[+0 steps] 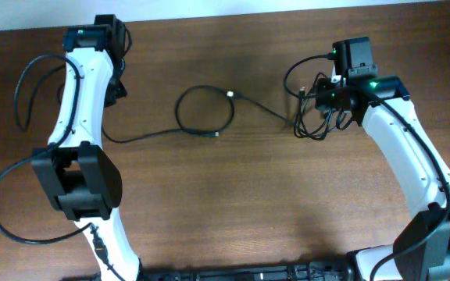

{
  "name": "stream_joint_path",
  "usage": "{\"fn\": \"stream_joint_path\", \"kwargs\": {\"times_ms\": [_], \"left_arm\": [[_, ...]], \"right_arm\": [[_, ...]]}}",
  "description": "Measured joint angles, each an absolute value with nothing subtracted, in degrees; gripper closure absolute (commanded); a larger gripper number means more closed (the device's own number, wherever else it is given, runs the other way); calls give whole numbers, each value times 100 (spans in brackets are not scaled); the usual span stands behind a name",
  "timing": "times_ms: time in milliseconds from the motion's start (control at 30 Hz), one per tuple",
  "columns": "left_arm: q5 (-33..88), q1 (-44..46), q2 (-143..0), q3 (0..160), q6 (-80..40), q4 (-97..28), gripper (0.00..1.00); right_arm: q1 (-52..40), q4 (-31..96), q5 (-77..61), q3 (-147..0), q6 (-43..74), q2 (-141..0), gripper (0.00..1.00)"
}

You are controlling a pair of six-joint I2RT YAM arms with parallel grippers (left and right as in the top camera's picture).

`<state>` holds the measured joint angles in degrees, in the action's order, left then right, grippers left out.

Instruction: Untangle cables

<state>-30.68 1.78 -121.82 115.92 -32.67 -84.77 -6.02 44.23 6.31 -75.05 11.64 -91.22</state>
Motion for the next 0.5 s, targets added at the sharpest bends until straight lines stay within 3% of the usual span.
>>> {"fn": "stream_joint_path", "kwargs": {"times_ms": [33, 67, 133, 200, 333, 367, 400, 433, 500], "left_arm": [[-3022, 178, -12182, 11581, -3269, -8462, 100], [-2849, 178, -12182, 11581, -3280, -8453, 100], [-1857, 178, -12182, 11577, -3275, -8348, 100], [-661, 193, -12182, 11566, -2904, -7996, 100], [102, 626, -12182, 11559, -2329, -7721, 95], [202, 742, -12182, 11559, -2252, -7594, 88], [215, 770, -12182, 11557, -2217, -7522, 83], [220, 770, -12182, 11557, -2270, -7387, 71], [222, 770, -12182, 11552, -2362, -7279, 60]], "right_arm": [[-598, 4357, 244, -7505, 1177, -9122, 42], [-598, 4309, -198, -7505, 1170, -9122, 30], [-657, 4128, -1219, -7507, 1160, -9124, 25], [-1087, 3828, -1712, -7509, 1166, -9351, 13], [-2324, 2945, -1953, -7511, 419, -10501, 10], [-2858, 2355, -1984, -7489, -32, -10969, 8], [-3000, 2200, -1988, -7511, -187, -11120, 6], [-3223, 1540, -1938, -7505, -320, -11373, 5], [-3544, 856, -1695, -7548, -456, -11858, 6]]}}
